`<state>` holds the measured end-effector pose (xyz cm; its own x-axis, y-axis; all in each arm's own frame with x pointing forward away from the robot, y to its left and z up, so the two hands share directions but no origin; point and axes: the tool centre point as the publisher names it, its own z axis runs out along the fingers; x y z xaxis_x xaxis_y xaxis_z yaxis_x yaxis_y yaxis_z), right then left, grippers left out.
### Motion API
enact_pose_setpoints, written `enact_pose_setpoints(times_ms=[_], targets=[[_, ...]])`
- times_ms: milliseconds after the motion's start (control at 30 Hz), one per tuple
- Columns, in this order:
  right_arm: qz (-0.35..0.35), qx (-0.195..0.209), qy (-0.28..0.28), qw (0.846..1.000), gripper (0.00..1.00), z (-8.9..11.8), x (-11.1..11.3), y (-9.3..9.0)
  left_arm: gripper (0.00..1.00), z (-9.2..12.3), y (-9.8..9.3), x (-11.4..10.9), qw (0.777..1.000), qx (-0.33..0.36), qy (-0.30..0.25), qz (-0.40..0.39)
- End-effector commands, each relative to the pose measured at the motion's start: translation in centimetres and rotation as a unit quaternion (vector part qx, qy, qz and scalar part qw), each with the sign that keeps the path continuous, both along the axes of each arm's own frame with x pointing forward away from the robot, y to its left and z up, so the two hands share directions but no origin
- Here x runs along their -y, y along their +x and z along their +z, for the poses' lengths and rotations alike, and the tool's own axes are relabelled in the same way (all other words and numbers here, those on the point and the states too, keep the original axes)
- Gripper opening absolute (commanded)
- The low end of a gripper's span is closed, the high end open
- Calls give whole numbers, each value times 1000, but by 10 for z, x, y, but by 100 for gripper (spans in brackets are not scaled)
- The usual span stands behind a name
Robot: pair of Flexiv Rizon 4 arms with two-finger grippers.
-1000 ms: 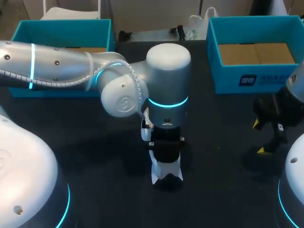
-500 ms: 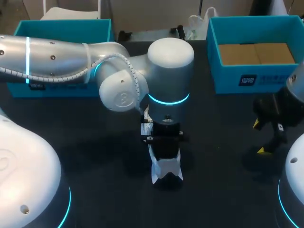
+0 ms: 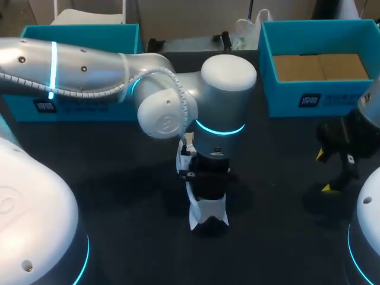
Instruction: Take the shoe out of the shoebox, open the shoe tongue, remove and reinsert the insole, then place the shoe into the shoebox
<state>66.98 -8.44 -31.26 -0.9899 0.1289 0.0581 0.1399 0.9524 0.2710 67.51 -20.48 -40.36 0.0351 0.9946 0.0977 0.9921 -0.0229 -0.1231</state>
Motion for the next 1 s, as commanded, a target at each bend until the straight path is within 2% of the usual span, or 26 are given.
enact_pose_setpoints(times_ms=[33,200,400,567,800,1000], targets=[[-1,1,-2,1000,100,0,-1,-1,0,17,-3,-10,999,8,-30,4],[-1,1,-2,1000,100,0,-1,-1,0,27,-6,-5,997,4,-77,10],[-1,1,-2,1000,100,0,-1,-1,0,1,-9,13,997,-11,-82,9],[-1,1,-2,1000,100,0,-1,-1,0,-3,-8,12,996,-11,-83,18],[-1,1,-2,1000,100,0,-1,-1,0,25,1,1,997,3,-79,26],[-1,1,-2,1000,100,0,-1,-1,0,45,4,0,995,51,-73,51]])
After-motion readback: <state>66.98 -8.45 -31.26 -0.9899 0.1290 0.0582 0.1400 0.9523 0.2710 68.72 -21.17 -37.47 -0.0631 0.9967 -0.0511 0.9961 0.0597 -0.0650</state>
